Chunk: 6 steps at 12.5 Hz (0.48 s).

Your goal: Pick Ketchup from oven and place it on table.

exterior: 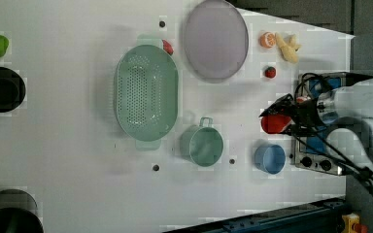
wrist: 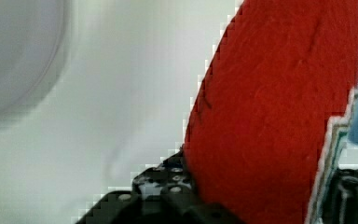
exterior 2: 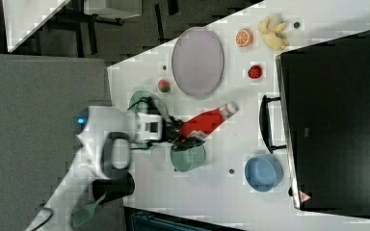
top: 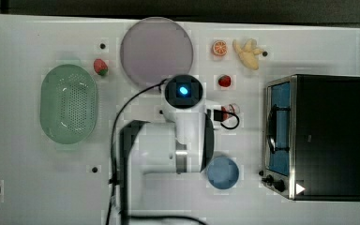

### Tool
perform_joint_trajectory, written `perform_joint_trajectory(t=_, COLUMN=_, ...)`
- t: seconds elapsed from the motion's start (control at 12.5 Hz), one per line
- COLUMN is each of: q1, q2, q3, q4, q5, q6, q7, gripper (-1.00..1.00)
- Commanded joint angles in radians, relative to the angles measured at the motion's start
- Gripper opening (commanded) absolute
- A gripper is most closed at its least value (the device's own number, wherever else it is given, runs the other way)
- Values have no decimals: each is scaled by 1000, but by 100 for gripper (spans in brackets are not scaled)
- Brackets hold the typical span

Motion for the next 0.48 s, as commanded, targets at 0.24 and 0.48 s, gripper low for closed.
perform_joint_trajectory(t=0.24, q1=-6, q2=99, q3=0, q4=-21, q5=24, q6=165, q7=4, gripper=27)
perform_joint_trajectory(t=0.48, q1=-7, q2=139, q3=-9, q4=-25, q5=24, q6=221, q7=4, gripper=26)
